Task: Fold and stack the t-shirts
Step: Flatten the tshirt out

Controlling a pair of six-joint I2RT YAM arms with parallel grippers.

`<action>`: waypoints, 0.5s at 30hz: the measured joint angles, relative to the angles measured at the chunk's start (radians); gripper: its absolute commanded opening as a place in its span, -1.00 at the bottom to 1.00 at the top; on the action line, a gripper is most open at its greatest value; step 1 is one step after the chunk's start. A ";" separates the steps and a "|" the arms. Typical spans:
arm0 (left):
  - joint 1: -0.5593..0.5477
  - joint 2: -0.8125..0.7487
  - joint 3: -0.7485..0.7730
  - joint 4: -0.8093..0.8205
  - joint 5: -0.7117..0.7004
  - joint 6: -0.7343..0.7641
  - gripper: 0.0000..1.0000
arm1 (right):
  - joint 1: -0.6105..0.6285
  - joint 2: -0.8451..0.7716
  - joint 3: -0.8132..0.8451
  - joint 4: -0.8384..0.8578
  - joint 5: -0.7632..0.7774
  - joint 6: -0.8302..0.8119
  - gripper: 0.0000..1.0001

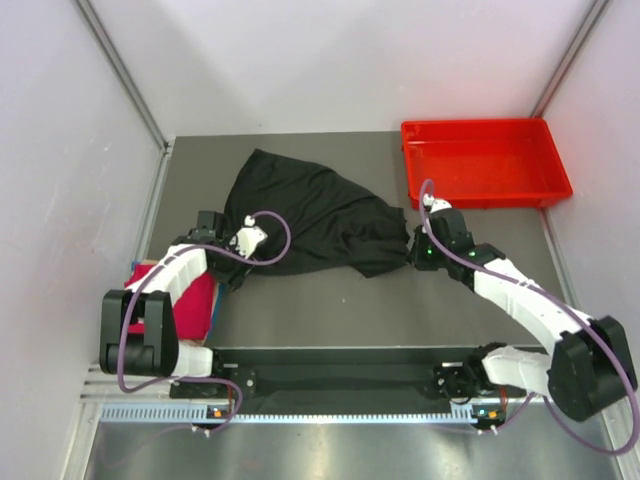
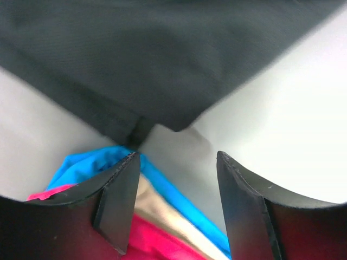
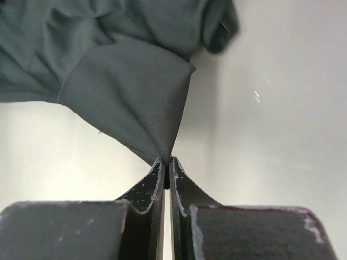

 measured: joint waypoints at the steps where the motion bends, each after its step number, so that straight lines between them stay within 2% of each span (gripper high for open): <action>1: -0.010 -0.003 0.000 -0.007 0.015 0.002 0.28 | -0.002 -0.027 -0.005 -0.023 0.007 0.000 -1.00; 8: -0.119 -0.065 -0.013 -0.009 0.032 0.002 0.25 | -0.087 -0.199 -0.002 -0.139 0.046 -0.017 -1.00; 15: -0.205 -0.109 -0.050 0.049 -0.047 -0.003 0.19 | -0.096 -0.200 0.006 -0.169 0.032 -0.031 -1.00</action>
